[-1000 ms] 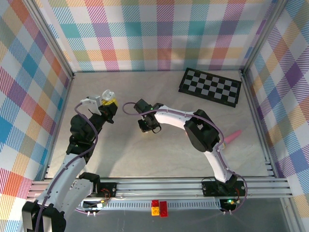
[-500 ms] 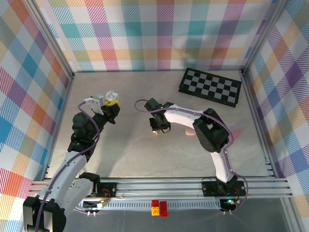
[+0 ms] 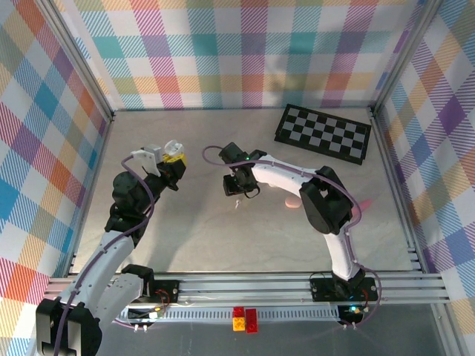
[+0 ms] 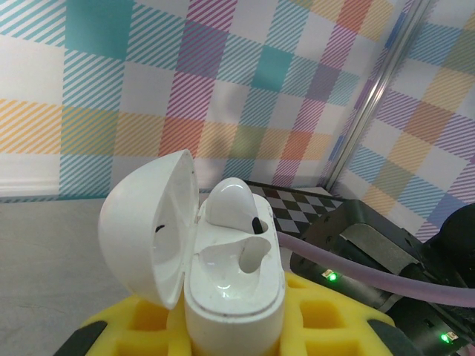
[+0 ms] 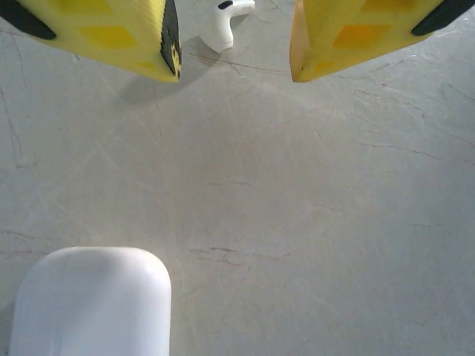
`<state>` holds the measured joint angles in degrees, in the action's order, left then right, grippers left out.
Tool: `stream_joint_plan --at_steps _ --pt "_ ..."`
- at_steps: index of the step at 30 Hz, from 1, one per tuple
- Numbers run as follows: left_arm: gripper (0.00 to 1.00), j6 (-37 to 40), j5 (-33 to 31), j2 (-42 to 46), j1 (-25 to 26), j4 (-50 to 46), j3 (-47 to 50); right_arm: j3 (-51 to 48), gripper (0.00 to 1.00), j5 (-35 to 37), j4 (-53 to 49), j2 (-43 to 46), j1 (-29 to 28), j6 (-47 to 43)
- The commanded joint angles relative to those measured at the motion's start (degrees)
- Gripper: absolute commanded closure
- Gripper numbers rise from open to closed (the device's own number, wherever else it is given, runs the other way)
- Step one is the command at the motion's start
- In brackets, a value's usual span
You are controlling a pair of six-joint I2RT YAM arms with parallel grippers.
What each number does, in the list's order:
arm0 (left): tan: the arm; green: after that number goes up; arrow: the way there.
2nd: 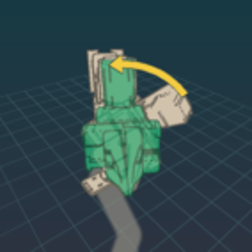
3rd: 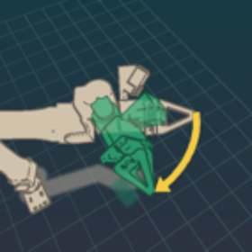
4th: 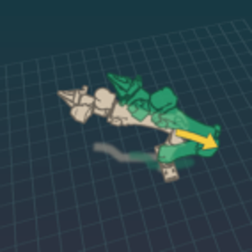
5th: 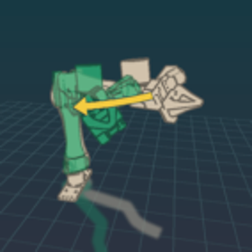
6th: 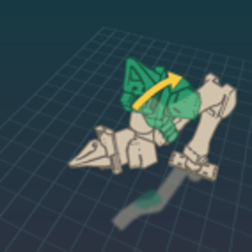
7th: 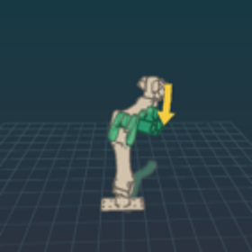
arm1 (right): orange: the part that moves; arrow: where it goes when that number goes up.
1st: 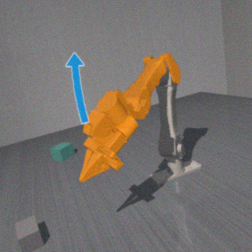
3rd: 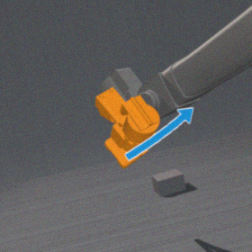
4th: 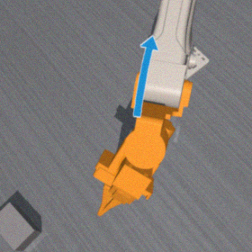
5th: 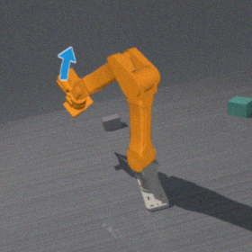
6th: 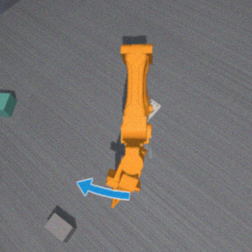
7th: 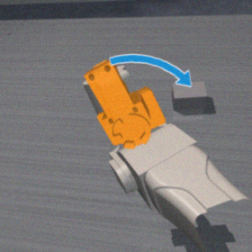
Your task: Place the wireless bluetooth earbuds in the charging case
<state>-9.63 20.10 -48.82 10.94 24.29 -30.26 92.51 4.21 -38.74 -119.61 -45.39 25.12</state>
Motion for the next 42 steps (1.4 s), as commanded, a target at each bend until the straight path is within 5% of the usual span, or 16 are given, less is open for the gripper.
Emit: stream_joint_plan --at_steps 1,27,42 --pt "1.0 -0.2 1.0 -0.1 -0.8 3.0 -1.4 1.0 0.57 -1.8 -6.7 -1.5 -0.3 2.2" --pt "1.0 -0.5 1.7 -0.3 -0.8 3.3 -1.2 -1.7 0.78 -6.5 -3.8 -4.2 1.1 3.5" --pt "1.0 -0.7 2.7 -1.5 -0.7 3.2 -1.5 -12.5 0.81 -1.9 11.2 5.2 1.3 2.7"
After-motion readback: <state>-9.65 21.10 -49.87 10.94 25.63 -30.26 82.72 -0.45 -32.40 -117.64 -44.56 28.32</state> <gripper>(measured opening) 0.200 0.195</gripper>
